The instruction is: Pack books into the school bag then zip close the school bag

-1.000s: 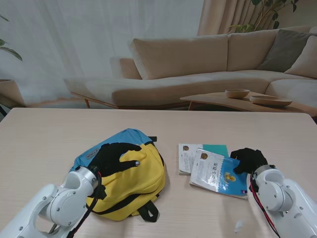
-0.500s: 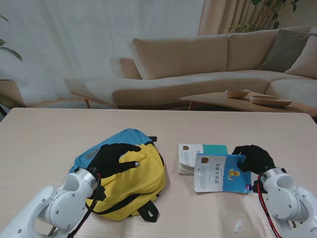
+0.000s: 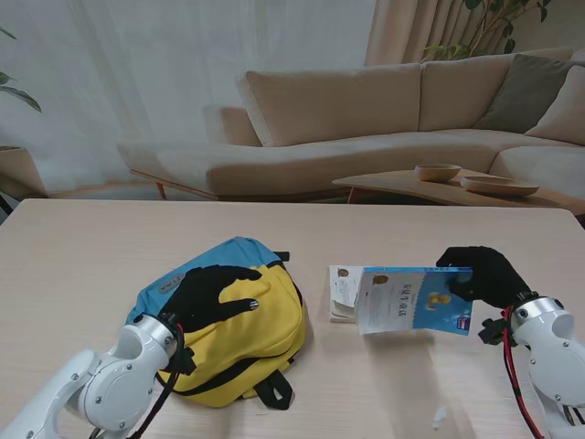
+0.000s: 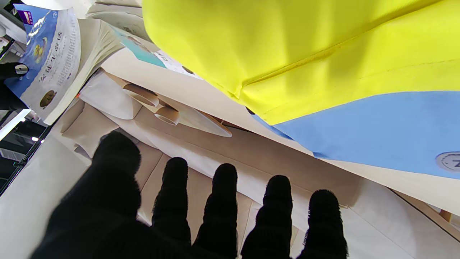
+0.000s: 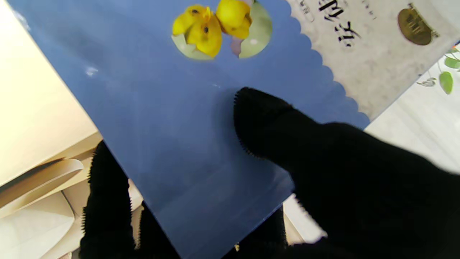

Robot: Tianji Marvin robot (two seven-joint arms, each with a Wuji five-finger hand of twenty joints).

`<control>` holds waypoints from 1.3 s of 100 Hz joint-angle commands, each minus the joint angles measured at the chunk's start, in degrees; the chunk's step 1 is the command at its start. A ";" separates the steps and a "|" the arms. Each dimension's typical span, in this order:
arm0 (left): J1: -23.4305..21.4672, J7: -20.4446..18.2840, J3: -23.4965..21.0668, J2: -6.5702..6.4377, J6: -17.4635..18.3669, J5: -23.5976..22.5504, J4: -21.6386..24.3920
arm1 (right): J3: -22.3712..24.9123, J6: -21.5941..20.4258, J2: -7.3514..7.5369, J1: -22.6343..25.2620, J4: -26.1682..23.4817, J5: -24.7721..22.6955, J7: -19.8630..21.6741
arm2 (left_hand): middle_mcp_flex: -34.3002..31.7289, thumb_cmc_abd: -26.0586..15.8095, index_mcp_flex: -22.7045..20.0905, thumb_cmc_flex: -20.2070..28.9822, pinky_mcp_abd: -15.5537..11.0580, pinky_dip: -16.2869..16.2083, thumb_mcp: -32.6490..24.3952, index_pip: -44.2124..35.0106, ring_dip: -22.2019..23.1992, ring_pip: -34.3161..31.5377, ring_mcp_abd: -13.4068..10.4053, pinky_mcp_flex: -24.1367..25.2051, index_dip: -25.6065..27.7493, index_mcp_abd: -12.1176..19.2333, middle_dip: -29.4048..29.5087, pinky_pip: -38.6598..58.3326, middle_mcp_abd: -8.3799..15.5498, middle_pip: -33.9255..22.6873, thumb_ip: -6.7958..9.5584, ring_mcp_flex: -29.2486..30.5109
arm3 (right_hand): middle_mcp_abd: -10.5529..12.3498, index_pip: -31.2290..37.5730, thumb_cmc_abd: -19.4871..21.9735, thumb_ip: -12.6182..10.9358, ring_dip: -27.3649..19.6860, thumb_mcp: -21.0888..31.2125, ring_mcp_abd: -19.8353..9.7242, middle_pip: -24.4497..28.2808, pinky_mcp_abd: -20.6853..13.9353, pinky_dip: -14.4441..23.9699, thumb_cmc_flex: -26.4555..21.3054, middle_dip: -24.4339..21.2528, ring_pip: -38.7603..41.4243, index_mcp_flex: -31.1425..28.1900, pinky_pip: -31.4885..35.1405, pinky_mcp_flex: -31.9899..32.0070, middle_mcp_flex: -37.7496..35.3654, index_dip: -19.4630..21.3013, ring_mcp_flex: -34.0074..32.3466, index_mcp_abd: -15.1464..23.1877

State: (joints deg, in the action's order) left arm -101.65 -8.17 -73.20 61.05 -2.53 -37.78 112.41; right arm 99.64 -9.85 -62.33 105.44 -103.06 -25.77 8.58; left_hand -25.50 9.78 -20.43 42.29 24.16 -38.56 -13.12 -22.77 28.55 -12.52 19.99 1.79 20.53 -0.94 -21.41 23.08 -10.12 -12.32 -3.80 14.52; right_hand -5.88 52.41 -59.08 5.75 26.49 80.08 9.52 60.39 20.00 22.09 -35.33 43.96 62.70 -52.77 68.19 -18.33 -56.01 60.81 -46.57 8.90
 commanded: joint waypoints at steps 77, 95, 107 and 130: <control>4.86 3.93 3.29 1.92 8.05 11.52 -6.22 | -19.59 12.43 -3.34 -6.23 -5.97 3.53 -13.15 | 5.83 12.74 9.15 -12.51 -1.45 0.99 -16.15 -2.24 0.63 -1.57 -2.09 1.90 -0.85 -6.36 -1.64 8.77 0.11 -3.28 -2.20 -0.96 | -2.26 9.61 1.60 -11.74 -0.13 9.88 1.46 6.01 1.04 3.05 -3.96 1.68 3.52 -10.99 4.49 -0.36 -4.74 7.38 -0.67 4.37; 6.21 3.39 3.96 1.95 7.88 12.66 -6.82 | -21.93 12.96 -3.60 -5.82 -7.69 5.16 -13.74 | 7.28 13.22 10.85 -12.83 -1.85 1.35 -17.46 -1.82 0.42 -1.22 -2.42 2.28 -1.15 -6.94 -1.54 8.57 0.27 -3.20 -2.41 -1.87 | -2.35 9.60 1.73 -11.39 -0.17 9.88 1.50 5.98 1.14 3.15 -4.04 1.67 3.55 -11.01 4.51 -0.25 -4.65 7.39 -0.59 4.36; 7.11 2.64 4.59 1.93 7.86 14.18 -7.16 | -23.28 13.37 -3.75 -5.50 -8.68 5.86 -14.18 | 6.90 13.19 10.47 -12.68 -1.80 1.49 -18.08 -2.15 0.42 -1.29 -2.36 2.29 -1.11 -6.87 -1.65 8.49 0.35 -3.62 -2.45 -1.67 | -2.41 9.59 1.73 -11.29 -0.20 9.88 1.64 5.98 1.18 3.19 -4.15 1.66 3.51 -10.98 4.52 -0.22 -4.68 7.39 -0.55 4.30; 8.45 0.67 5.53 1.79 8.70 17.73 -7.19 | -26.25 14.93 -4.29 -5.72 -9.95 7.13 -15.90 | 2.23 13.44 6.14 -11.25 -0.79 -0.69 -21.06 -6.36 2.75 -5.06 -1.59 0.48 1.53 -7.52 -4.20 14.24 -0.37 -7.30 -2.12 1.65 | -2.51 9.59 1.71 -11.17 -0.17 9.88 1.71 5.97 1.29 3.34 -4.21 1.65 3.60 -10.97 4.71 -0.39 -4.68 7.40 -0.57 4.28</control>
State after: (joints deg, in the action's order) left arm -93.12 -5.74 -67.73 62.55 5.86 -20.37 104.42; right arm 74.26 4.89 -65.50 99.45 -111.80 -19.06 -7.61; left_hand -20.88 21.58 -12.78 32.16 24.08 -37.69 -31.56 -27.44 29.65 -15.20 19.29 2.66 20.53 -7.51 -23.99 32.63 -10.79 -17.64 -4.30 14.21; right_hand -7.29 52.05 -62.20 1.25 26.49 80.07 10.75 61.37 20.82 24.39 -35.36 44.22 64.69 -54.55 70.94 -18.61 -56.03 62.36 -46.61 8.69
